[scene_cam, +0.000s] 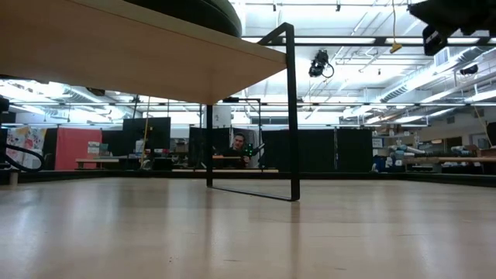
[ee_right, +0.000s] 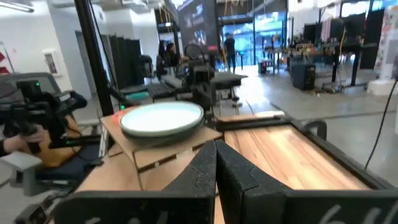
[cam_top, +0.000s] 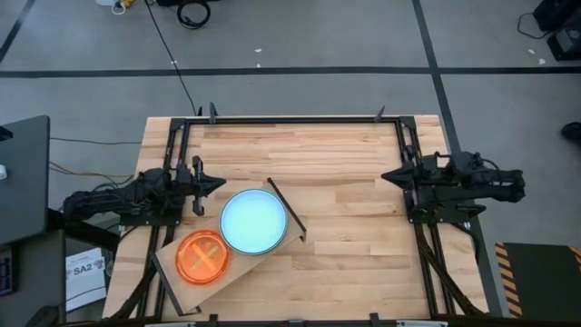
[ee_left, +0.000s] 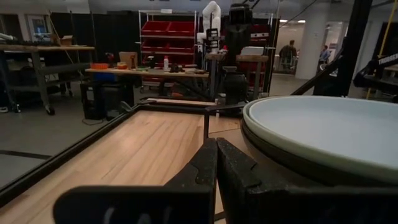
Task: Place and stack plates onto a shelf
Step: Return to Home Position
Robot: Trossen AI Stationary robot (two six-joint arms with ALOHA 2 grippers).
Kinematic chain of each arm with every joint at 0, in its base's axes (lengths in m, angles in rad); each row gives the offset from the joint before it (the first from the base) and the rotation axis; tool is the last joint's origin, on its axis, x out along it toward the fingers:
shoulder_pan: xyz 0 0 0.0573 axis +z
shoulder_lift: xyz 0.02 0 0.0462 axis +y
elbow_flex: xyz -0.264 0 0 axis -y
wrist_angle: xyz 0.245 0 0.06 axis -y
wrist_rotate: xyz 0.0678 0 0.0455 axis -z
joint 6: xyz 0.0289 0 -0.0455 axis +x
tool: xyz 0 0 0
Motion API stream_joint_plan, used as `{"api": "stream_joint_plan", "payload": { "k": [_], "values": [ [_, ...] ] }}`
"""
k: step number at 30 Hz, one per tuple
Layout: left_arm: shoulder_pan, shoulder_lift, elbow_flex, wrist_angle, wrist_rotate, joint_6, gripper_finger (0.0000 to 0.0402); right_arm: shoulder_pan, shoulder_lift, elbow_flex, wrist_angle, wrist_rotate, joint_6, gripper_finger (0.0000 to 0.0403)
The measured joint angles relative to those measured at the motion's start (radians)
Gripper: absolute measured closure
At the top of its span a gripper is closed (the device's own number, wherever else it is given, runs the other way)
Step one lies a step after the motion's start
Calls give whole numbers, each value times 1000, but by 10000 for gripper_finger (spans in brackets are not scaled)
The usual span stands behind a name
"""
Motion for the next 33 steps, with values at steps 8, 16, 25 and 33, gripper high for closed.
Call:
{"api": "stream_joint_plan", "payload": {
  "k": [8,16,25,33],
  "values": [
    [0,0,0,-4,0,1,391,0,-5,-84,82,49,-27,393],
    [0,0,0,-7,-1,11,391,0,-5,-191,222,48,-59,393],
    [0,0,0,-7,-2,0,391,0,-5,-292,306,48,-67,393],
    [0,0,0,-7,-2,0,391,0,-5,-359,356,48,-74,393]
  ]
}}
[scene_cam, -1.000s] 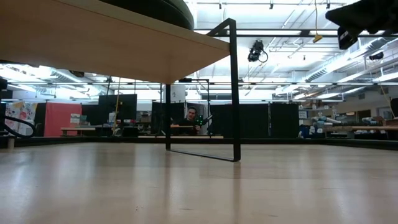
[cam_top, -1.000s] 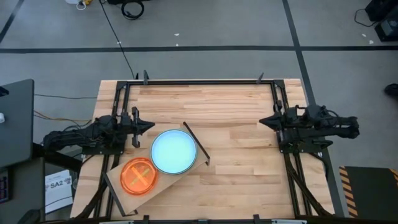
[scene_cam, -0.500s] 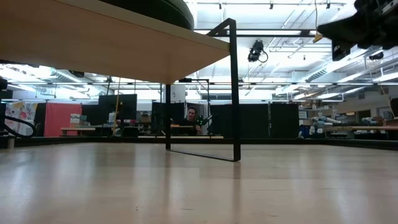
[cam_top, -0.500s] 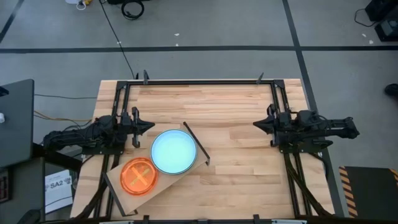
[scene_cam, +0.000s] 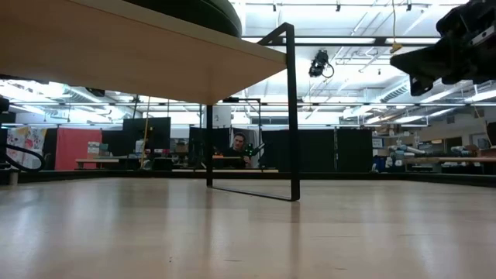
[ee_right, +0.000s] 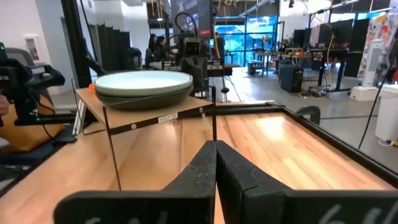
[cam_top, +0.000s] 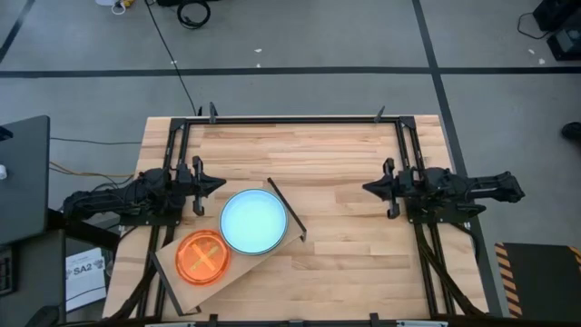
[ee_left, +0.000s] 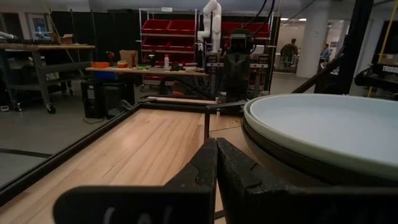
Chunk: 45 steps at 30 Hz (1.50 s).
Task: Place and stack plates onto a shelf
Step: Return to Home Position
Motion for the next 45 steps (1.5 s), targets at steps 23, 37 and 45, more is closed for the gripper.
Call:
{"api": "stream_joint_plan", "payload": {
  "k": [23,37,45],
  "values": [
    [0,1,0,-37,5,1,391,0,2,-14,-3,0,-16,393],
    [0,1,-1,-20,0,0,391,0,2,-14,-3,-2,-16,393],
    [0,1,-1,6,1,1,391,0,2,-14,-3,-2,-16,391]
  ]
}}
